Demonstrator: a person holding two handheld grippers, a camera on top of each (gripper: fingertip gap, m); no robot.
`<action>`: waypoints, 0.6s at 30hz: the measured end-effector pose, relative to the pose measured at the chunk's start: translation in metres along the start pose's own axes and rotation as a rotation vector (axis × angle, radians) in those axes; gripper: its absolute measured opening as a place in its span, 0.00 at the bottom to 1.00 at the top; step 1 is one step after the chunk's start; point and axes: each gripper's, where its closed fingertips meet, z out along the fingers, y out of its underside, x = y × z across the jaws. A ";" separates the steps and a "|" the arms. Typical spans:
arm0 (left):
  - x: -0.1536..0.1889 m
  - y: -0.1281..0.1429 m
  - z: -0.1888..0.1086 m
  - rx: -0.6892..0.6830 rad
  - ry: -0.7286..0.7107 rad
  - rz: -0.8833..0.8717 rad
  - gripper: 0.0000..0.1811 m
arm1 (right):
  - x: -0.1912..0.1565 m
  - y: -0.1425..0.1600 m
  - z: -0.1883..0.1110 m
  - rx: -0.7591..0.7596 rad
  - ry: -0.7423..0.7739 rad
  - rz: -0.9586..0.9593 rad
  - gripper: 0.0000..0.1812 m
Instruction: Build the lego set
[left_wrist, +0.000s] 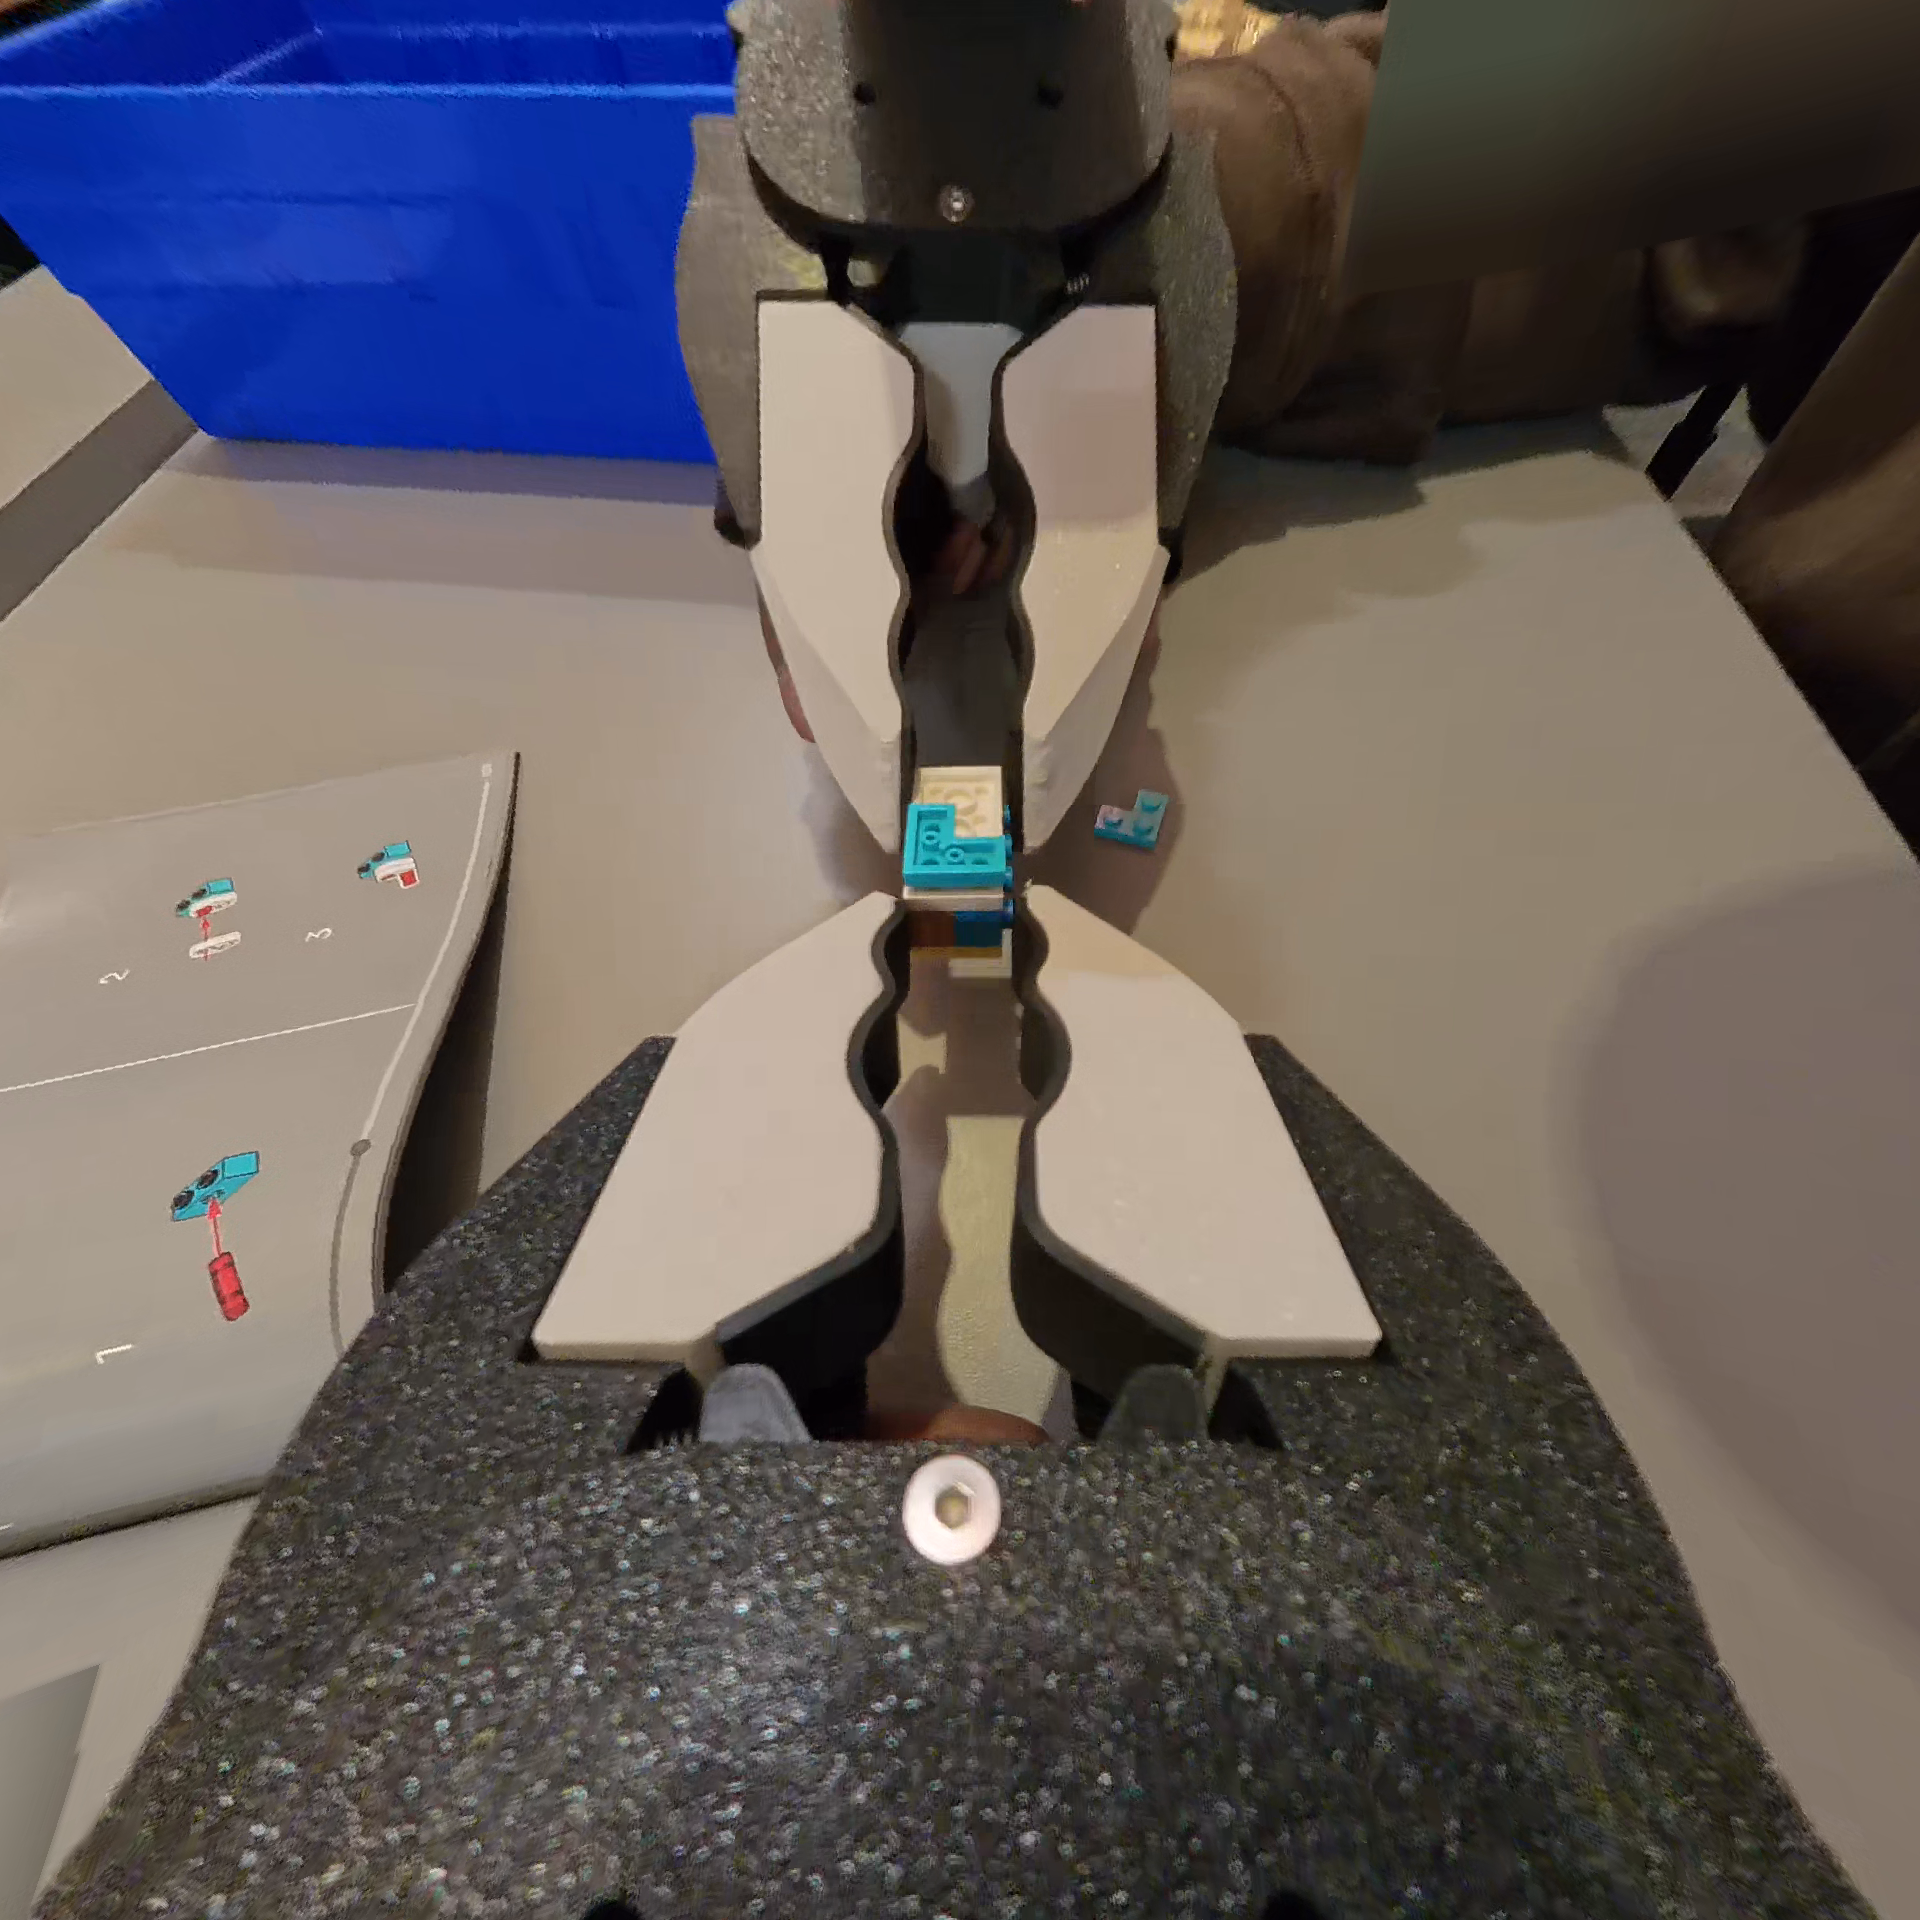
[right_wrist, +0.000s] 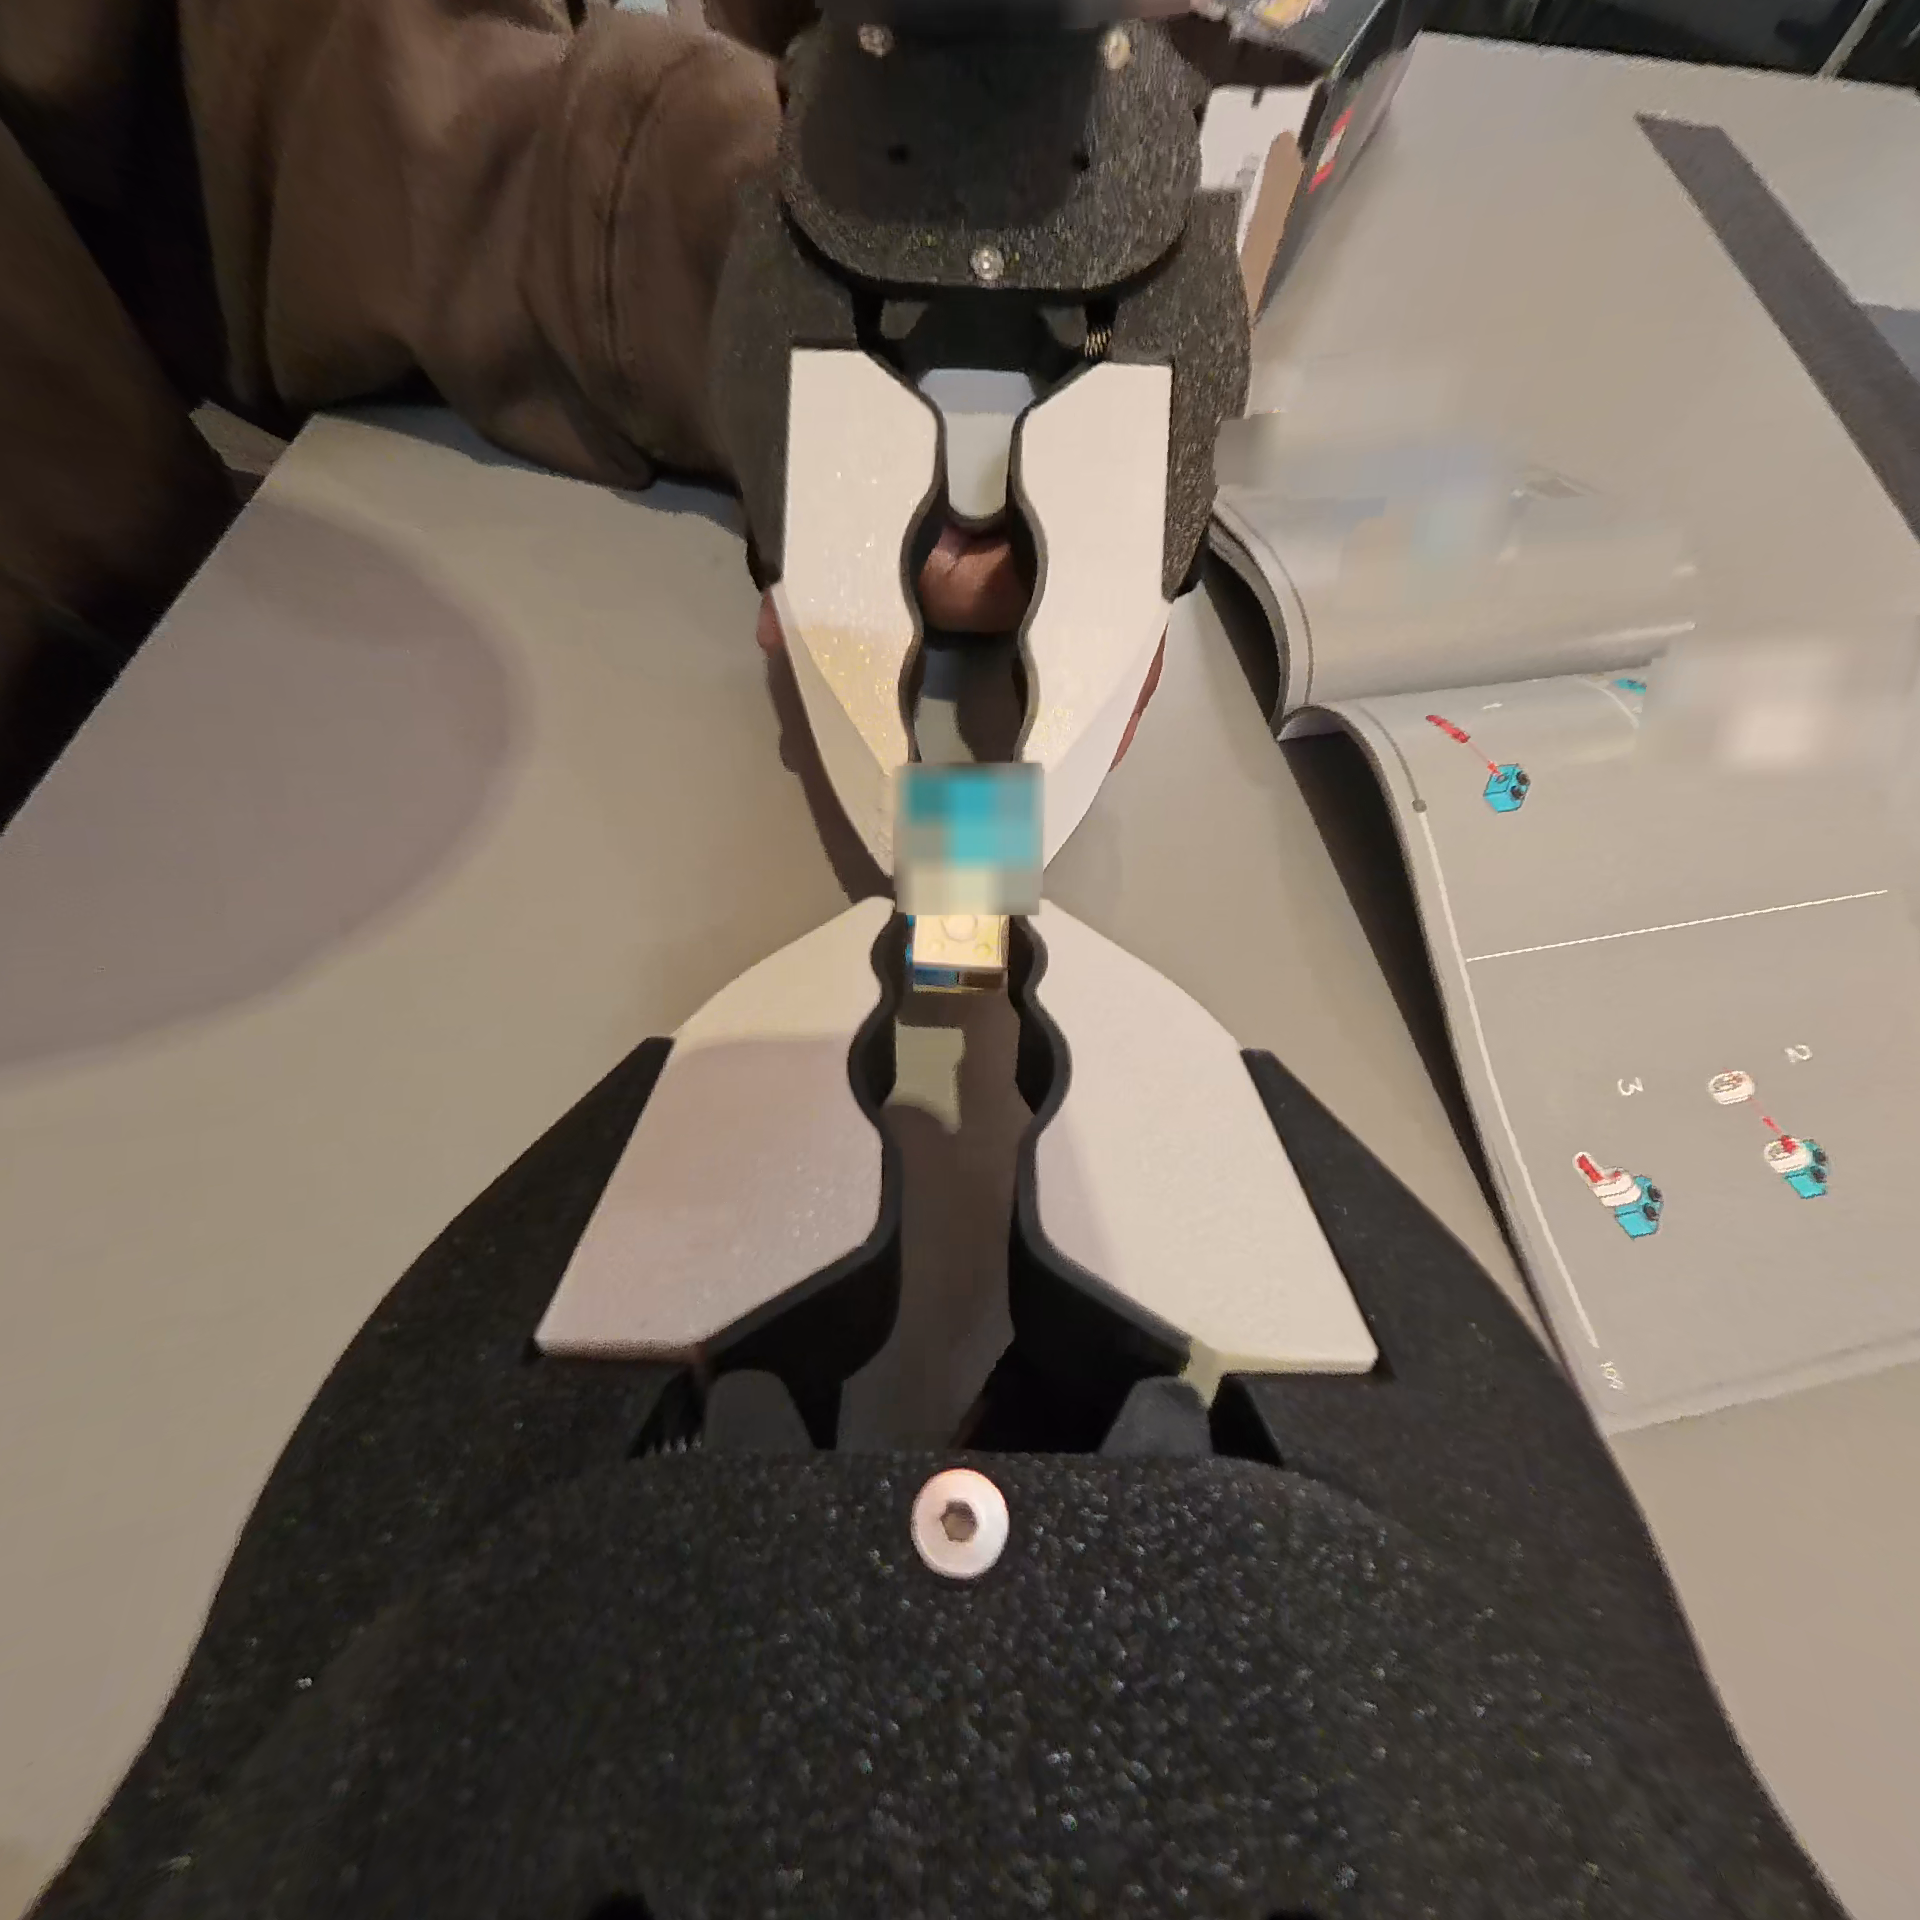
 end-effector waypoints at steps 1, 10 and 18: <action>-0.001 -0.002 -0.001 0.018 0.002 -0.013 0.10 | 0.001 -0.003 -0.002 0.012 0.012 -0.008 0.10; -0.010 -0.019 -0.014 0.104 -0.028 -0.071 0.10 | 0.015 -0.012 -0.014 0.059 0.209 -0.187 0.19; -0.017 -0.029 -0.027 0.138 -0.053 -0.133 0.10 | 0.026 -0.028 -0.019 0.092 0.541 -0.563 0.22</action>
